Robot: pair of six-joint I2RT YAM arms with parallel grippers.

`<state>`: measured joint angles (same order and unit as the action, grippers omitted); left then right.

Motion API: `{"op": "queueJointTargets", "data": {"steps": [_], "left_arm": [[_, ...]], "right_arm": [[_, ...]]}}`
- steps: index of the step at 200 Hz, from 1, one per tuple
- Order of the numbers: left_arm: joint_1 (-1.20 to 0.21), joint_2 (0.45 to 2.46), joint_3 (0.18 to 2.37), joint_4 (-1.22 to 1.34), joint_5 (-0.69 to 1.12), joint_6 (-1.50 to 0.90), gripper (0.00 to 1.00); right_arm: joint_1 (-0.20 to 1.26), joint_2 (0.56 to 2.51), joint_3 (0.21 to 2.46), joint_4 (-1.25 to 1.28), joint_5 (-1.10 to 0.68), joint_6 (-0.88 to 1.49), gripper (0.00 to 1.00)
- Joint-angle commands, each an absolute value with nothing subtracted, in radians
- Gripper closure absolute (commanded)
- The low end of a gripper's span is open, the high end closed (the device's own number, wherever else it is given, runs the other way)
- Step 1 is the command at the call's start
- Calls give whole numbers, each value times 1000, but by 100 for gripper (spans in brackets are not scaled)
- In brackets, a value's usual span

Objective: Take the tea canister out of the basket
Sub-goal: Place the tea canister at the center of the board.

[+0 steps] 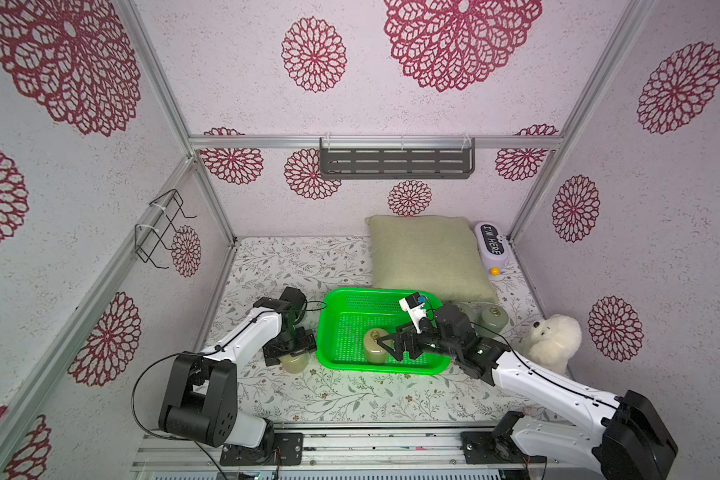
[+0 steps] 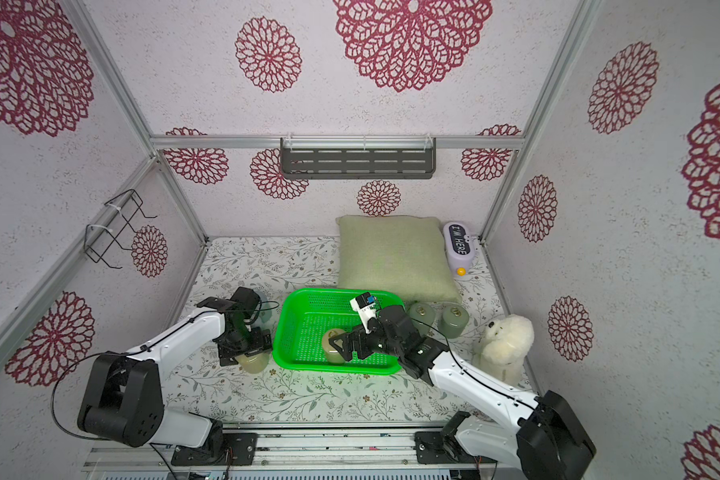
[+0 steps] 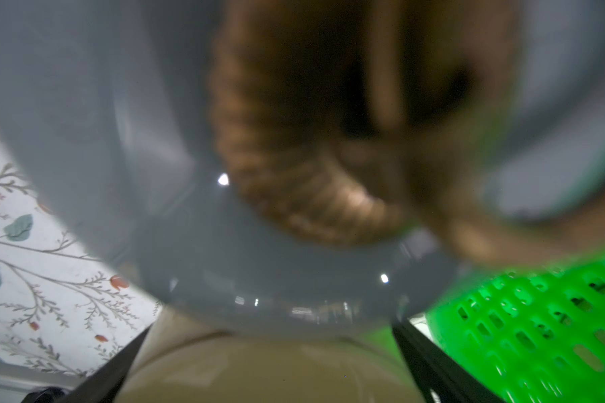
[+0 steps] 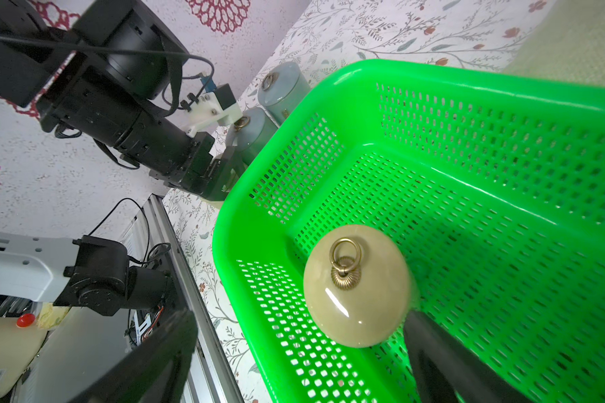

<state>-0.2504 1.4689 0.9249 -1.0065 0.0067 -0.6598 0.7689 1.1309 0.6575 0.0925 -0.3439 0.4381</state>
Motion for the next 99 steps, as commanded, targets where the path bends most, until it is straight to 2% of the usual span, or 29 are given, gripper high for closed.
{"op": "queueJointTargets", "data": {"steps": [1,99], "left_arm": [[-249,1456,941,-1014,24,-667,3],[-250,1228,1036,-1154,-25,-677,3]], "right_arm": [[776,1111,707,102,-333,436,1],[776,1125,751,64,-287,446,1]]}}
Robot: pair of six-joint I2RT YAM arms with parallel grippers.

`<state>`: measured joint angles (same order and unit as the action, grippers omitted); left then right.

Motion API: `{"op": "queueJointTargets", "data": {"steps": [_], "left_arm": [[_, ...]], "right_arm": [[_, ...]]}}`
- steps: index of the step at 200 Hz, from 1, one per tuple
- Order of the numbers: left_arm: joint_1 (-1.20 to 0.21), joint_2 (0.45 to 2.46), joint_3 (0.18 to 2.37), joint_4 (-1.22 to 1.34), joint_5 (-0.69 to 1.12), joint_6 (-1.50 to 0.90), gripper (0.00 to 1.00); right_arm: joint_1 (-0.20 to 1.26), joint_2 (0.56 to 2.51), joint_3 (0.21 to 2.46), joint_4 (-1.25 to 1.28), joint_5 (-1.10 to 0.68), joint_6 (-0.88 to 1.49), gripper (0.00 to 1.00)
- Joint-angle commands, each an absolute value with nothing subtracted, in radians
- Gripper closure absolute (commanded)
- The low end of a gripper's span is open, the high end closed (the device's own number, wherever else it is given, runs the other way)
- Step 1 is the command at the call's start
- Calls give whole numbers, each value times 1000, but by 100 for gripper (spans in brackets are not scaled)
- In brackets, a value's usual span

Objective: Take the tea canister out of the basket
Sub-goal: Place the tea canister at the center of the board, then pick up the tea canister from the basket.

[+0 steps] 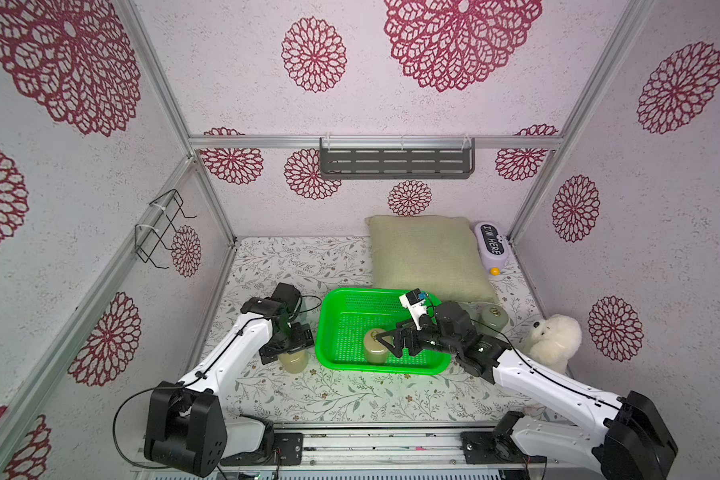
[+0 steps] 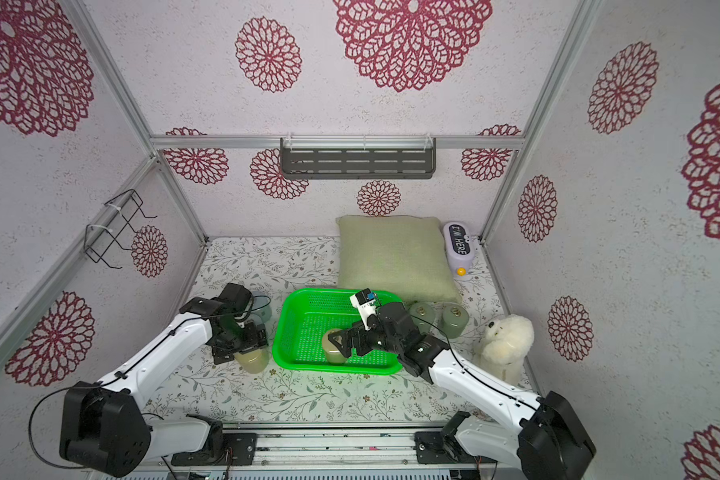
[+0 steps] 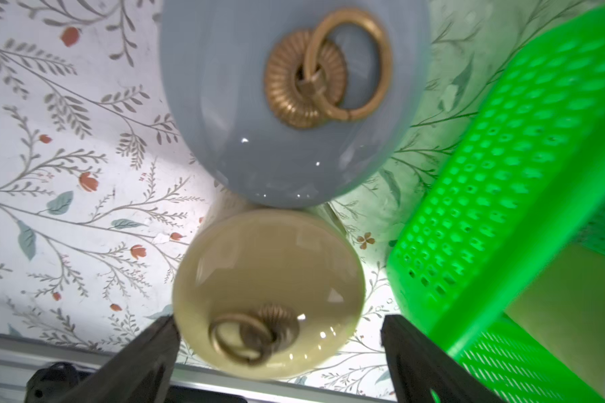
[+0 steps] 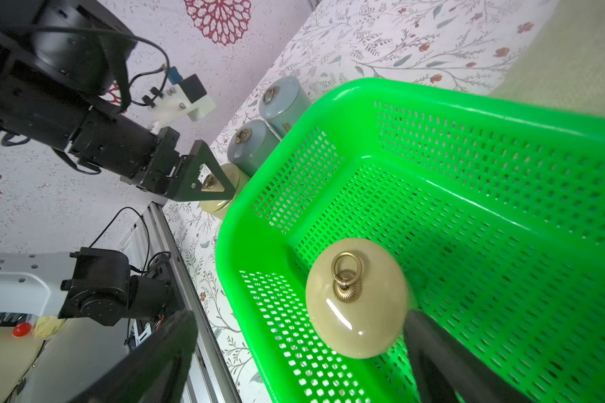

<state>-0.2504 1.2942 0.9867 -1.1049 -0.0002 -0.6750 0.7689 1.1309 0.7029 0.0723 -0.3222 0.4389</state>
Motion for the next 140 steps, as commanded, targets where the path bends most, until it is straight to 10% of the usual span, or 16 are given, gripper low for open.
{"op": "queueJointTargets", "data": {"steps": [1,140], "left_arm": [[-250,1225,1038,-1155,-26,-677,3],[-424,953,980,-789,92,-731,3]], "right_arm": [[776,1125,753,63,-285,446,1],[791,1306,1052,-307,-76,398,1]]}}
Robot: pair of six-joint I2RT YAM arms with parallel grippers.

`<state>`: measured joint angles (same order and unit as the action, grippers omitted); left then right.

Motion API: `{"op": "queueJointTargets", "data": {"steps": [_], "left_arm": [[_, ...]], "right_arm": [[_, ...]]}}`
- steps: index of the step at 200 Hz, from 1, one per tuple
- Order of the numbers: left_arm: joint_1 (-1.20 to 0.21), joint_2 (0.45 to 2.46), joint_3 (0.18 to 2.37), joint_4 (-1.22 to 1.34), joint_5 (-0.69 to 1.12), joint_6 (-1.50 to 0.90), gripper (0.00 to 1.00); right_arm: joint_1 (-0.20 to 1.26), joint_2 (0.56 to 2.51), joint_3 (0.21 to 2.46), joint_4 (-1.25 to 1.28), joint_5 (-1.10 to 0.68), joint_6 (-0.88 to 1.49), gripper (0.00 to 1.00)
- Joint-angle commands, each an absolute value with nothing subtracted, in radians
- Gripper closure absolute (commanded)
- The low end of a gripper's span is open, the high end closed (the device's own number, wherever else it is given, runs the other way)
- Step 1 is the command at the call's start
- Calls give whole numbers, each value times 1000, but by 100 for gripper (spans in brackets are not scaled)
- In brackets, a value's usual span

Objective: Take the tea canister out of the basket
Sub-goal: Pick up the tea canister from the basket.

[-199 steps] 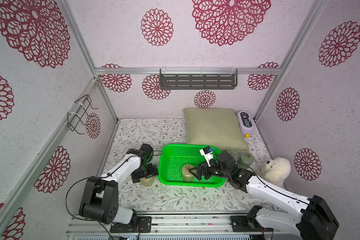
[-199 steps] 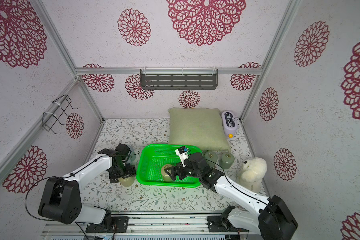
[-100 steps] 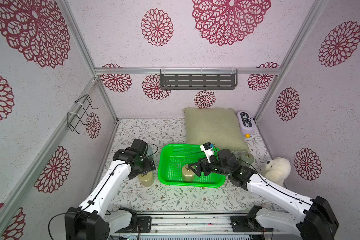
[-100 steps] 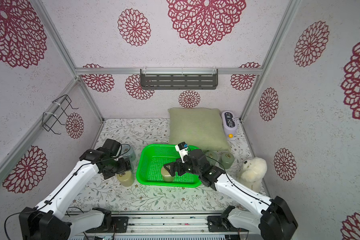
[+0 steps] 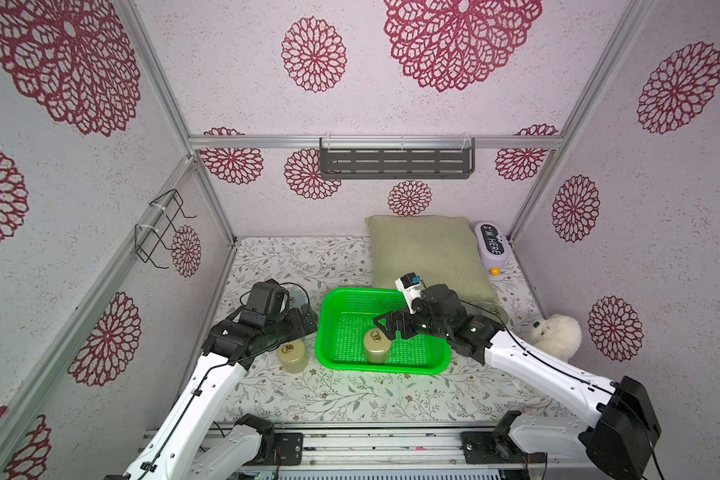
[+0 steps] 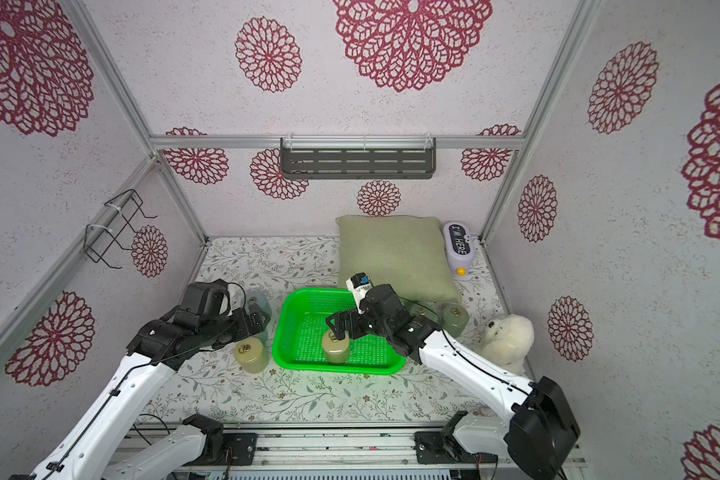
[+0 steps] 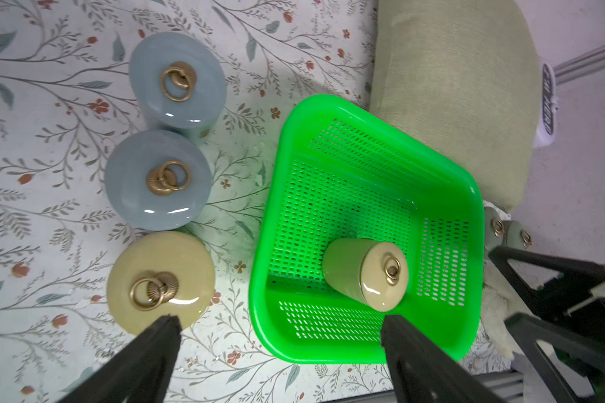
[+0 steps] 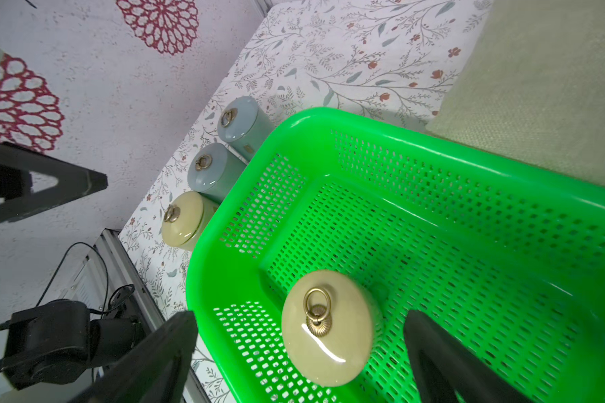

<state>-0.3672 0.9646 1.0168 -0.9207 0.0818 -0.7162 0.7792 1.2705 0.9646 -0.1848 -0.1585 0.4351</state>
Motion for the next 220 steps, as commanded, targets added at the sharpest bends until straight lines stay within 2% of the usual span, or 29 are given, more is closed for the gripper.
{"op": "queueJointTargets", "data": {"steps": [1,41,108,167,220], "left_arm": [[-427,953,979,-788,91,-731,3],[-507,919,909,-715,36,-721,3],[-524,896,844,-667,17,-700,3],[-524,860,828,-650,34,-706,3],[-525,839,808,-633,43,-712,3]], "right_arm": [[791,1310,1054,-311,-72,398,1],[808,1419,1170,-455,7,366,1],[899,1664,1387,-696,52,338,1],[938,1746,1400,-784,83,341,1],[953,1779,1356,-748,80,349,1]]}}
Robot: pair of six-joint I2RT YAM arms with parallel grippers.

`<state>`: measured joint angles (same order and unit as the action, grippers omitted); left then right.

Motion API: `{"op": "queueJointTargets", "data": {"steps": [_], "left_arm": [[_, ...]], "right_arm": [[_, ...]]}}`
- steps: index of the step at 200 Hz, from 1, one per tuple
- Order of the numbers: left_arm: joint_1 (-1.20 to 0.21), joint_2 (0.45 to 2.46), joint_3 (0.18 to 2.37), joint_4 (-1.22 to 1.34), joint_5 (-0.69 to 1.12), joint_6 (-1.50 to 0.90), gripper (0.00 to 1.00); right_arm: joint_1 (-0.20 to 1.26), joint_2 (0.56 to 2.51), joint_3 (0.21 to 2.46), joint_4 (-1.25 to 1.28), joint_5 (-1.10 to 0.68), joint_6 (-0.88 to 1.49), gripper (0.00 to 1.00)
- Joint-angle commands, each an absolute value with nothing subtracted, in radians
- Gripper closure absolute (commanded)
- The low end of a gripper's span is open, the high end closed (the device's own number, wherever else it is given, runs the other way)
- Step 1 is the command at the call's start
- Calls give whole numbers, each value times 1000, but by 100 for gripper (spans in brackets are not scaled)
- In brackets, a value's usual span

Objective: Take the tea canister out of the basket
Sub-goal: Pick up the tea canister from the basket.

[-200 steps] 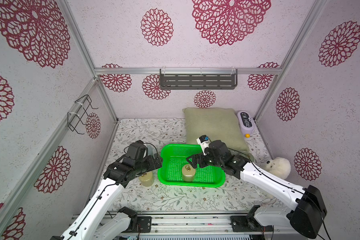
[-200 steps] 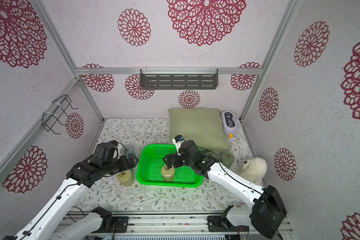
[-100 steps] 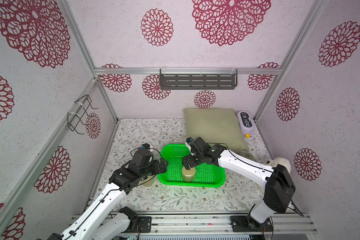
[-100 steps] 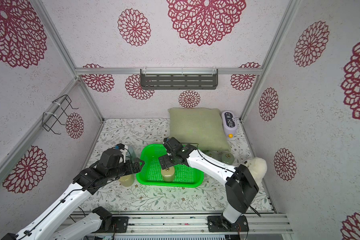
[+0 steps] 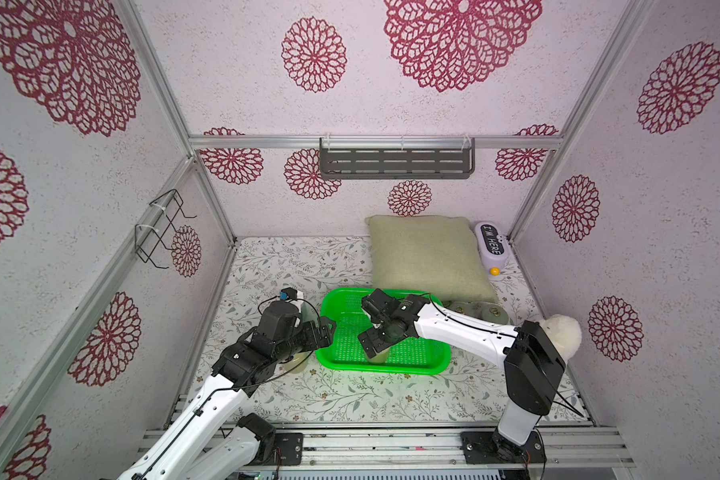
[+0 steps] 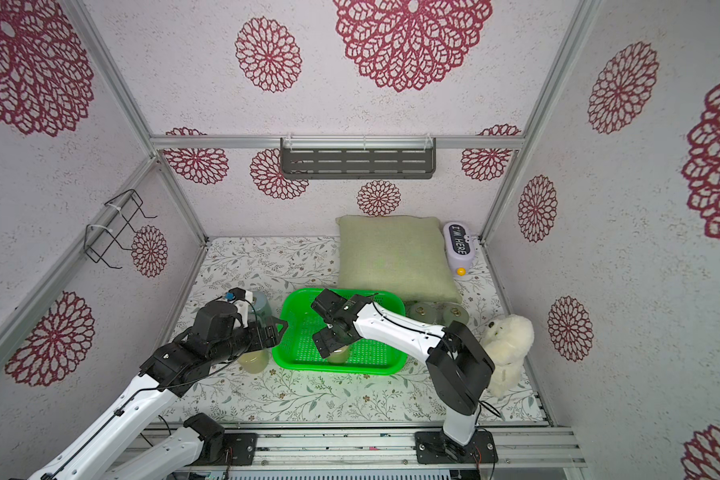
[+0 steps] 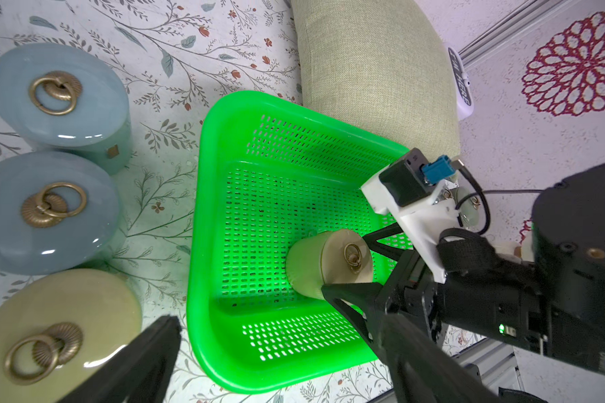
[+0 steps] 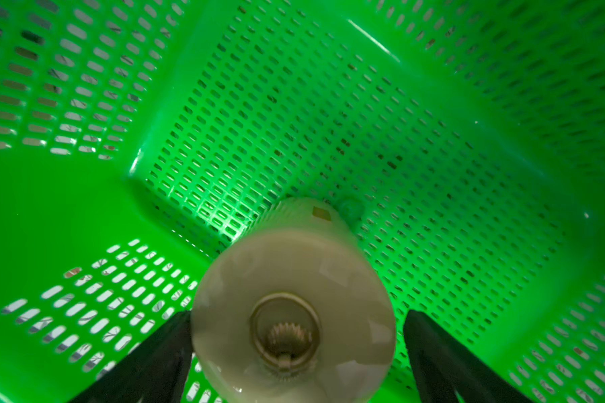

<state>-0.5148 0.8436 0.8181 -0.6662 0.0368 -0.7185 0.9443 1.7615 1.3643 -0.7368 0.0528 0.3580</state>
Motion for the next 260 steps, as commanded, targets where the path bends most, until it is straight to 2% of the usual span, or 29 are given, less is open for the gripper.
{"op": "queueJointTargets", "data": {"steps": [1,96,136,168,201,260], "left_arm": [[-525,839,808,-633,44,-713,3],[-529,835,810,-638,45,-712,3],[-528,835,808,-637,46,-712,3],[-528,832,808,-637,45,-712,3],[-529,827,804,-634,51,-710,3],[-531,810,802,-626,58,-711,3]], "right_arm": [[953,1780,1358,-747,81,349,1],[954,1856,1382,-712,77,345,2],[953,1855,1394,-718,87,347,14],[954,1841,1418,-734,85,347,30],[955,1814,1450,-768,98,347,34],[952,1742,1489,-823,116,362,35]]}}
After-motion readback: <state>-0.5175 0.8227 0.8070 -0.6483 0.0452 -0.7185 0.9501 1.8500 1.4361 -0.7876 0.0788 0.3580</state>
